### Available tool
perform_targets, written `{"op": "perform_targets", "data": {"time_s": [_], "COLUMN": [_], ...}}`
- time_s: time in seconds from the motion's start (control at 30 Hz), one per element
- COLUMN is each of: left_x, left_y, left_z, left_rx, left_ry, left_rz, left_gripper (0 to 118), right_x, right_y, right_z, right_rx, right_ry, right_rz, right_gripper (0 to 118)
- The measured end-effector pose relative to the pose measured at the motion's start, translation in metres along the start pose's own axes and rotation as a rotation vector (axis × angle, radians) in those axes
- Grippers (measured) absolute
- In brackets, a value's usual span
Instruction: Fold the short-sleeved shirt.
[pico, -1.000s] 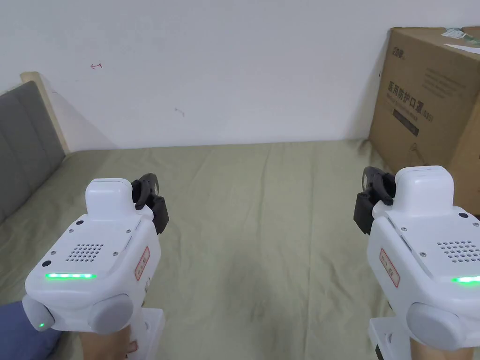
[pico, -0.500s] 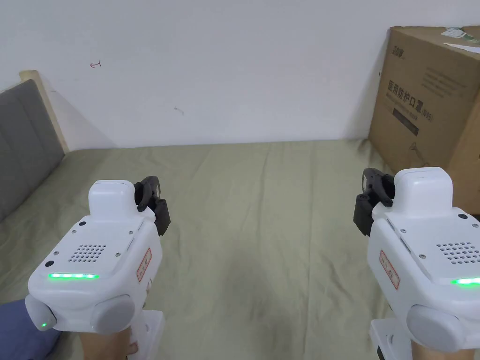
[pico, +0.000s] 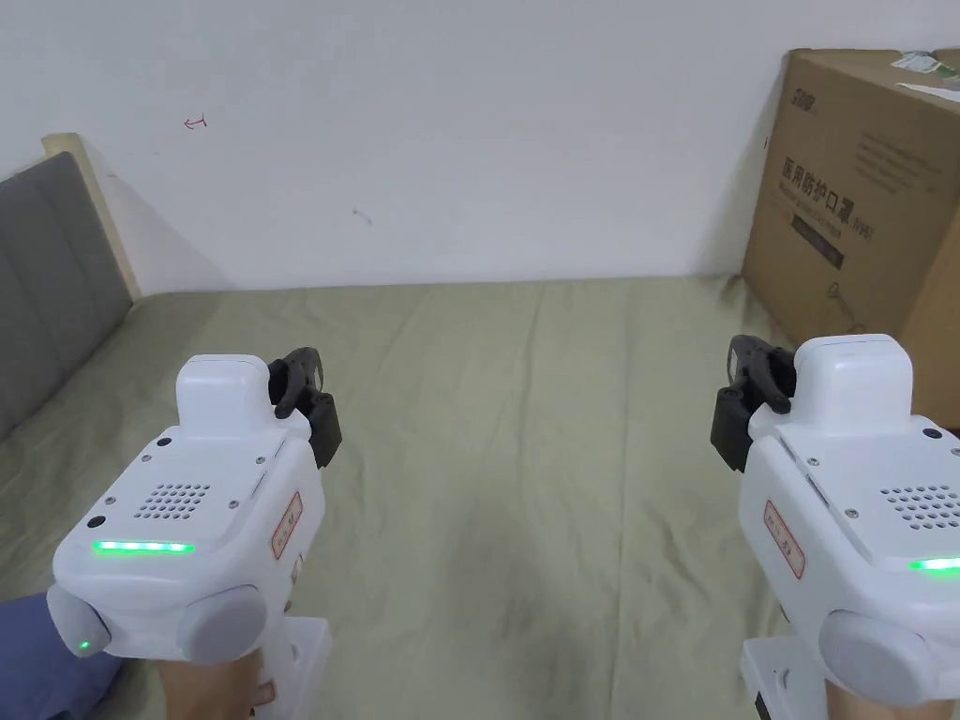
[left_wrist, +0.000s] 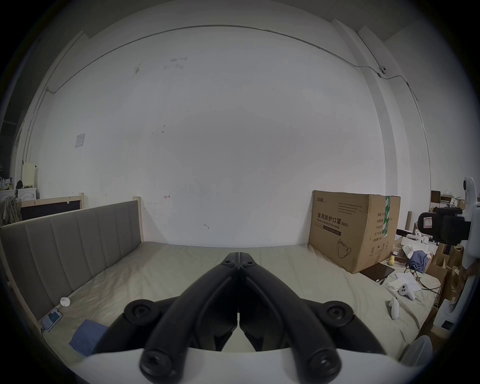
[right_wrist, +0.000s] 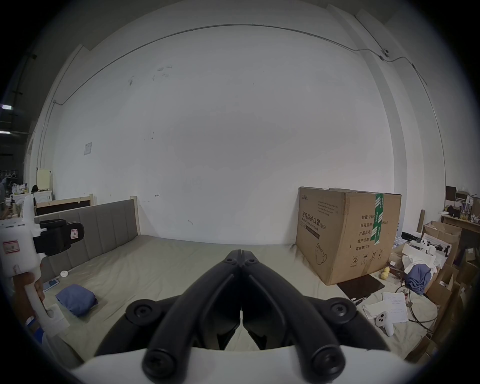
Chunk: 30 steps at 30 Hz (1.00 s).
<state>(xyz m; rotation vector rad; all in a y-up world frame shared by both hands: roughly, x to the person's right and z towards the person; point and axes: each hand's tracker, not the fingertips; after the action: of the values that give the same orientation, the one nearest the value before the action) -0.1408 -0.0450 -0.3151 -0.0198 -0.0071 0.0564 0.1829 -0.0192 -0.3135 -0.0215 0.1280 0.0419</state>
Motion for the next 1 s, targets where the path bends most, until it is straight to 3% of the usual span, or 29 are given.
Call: {"op": "perform_targets", "data": {"time_s": [0.87,1.0], "left_x": [-0.0031,-0.0026], "left_y": [-0.0037,-0.0050], "left_z": [-0.0034,-0.0037], "left_rx": [-0.015,-0.020], "left_ry": [0.000,0.004], "left_rz": [0.010,0.016], "left_gripper": [0,7], "right_x": [0.0014,0.0011], "right_y": [-0.0037,-0.0043], "right_z": [-0.0026,-0.0034], "right_rx": [-0.008,-0.012], "right_ry": [-0.009,-0.016], "right_rz": [0.000,0.001], "right_gripper": [0,0]}}
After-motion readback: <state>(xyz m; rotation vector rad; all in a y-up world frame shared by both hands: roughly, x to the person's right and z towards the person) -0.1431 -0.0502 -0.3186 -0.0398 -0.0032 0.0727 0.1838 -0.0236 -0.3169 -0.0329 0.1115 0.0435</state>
